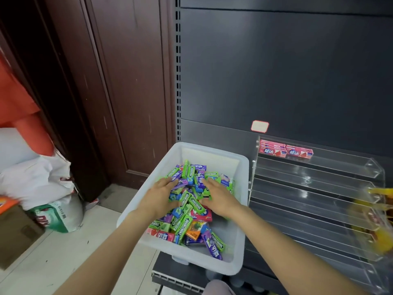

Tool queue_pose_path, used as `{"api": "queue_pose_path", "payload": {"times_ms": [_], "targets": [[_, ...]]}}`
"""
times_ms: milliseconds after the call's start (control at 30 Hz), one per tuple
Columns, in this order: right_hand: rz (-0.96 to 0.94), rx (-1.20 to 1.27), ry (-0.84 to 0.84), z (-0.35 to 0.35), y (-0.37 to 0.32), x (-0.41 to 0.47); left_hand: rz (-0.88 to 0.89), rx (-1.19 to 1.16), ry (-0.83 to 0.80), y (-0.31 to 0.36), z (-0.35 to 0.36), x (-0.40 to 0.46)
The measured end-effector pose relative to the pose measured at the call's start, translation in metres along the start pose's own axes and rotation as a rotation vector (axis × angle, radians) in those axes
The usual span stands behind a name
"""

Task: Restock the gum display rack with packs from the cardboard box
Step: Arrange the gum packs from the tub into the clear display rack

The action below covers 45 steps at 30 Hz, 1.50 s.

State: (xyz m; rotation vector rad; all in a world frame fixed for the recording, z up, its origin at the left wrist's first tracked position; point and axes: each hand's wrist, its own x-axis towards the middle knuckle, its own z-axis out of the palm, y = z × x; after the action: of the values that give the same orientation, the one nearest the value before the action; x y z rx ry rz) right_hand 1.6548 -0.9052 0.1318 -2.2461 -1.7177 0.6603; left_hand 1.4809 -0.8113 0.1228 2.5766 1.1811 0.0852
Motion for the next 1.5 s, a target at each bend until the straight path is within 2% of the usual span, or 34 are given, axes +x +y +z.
{"api": "queue_pose_path", "payload": {"times_ms": [133, 267, 400, 767, 900, 1067, 1167, 1267, 1367, 1500], "targets": [[-0.006, -0.022, -0.003, 0.0, 0.002, 0.016, 0.0, 0.018, -0.021, 0.0, 0.002, 0.01], [0.014, 0.042, 0.243, -0.006, -0.005, 0.031, -0.001, 0.017, 0.016, 0.001, 0.004, 0.017], [0.064, -0.017, 0.328, -0.006, -0.014, 0.039, 0.016, -0.019, 0.157, 0.002, 0.003, 0.019], [0.171, 0.141, 0.143, -0.015, -0.011, 0.033, -0.047, -0.067, 0.199, 0.013, 0.003, 0.019], [0.157, 0.329, 0.116, -0.026, -0.006, 0.022, -0.084, -0.216, 0.195, 0.023, 0.001, 0.023], [0.091, 0.639, 0.223, -0.055, 0.006, -0.008, -0.041, -0.518, 0.305, 0.052, -0.011, 0.02], [0.068, 0.767, 0.301, -0.074, 0.02, -0.031, -0.006, -0.741, 0.309, 0.077, -0.021, 0.021], [0.053, 0.84, 0.367, -0.09, 0.038, -0.05, 0.032, -0.951, 0.259, 0.105, -0.026, 0.024], [0.065, 0.856, 0.442, -0.102, 0.062, -0.067, 0.061, -1.008, 0.226, 0.131, -0.026, 0.027], [0.104, 0.871, 0.489, -0.112, 0.09, -0.081, 0.012, -1.191, 0.166, 0.159, -0.028, 0.035]]}}
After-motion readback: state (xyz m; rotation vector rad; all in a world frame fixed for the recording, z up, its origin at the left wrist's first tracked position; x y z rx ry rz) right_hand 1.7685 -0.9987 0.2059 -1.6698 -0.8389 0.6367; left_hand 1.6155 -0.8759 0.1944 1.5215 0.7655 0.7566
